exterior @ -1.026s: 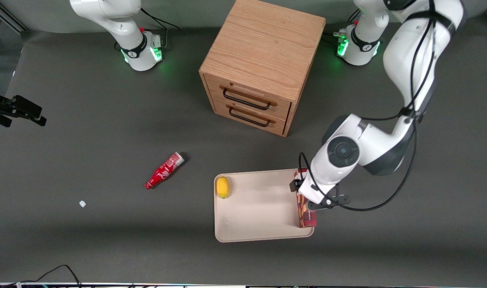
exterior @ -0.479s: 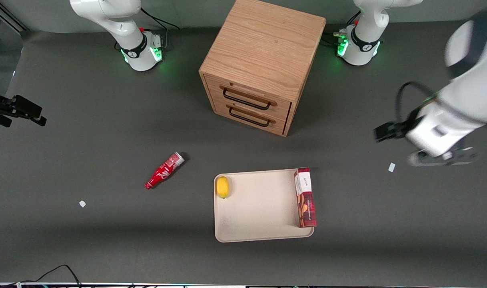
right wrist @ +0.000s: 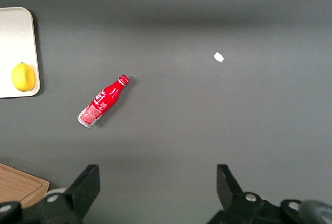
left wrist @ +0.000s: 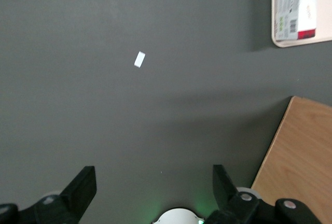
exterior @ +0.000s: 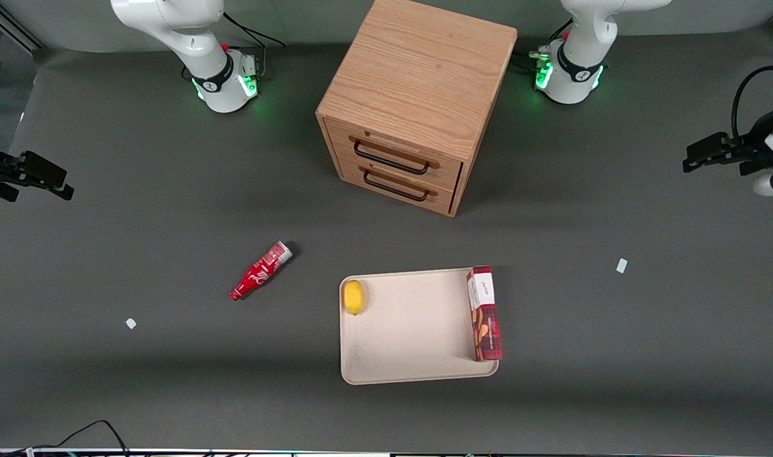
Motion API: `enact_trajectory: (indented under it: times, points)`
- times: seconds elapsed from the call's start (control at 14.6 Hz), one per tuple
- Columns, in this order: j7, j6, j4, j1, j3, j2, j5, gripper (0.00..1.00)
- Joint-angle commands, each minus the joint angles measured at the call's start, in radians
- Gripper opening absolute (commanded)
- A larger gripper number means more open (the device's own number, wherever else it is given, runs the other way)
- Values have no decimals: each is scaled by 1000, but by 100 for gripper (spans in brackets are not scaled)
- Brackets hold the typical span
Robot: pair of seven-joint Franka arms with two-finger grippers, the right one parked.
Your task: Place red cookie box on tray
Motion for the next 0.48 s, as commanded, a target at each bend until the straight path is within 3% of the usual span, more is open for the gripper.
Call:
enact_trajectory:
  times: [0.0, 0.41]
  points:
    - [8, 44, -100, -15, 19, -96, -9, 100]
    - [28, -65, 105, -15, 16, 16, 3, 100]
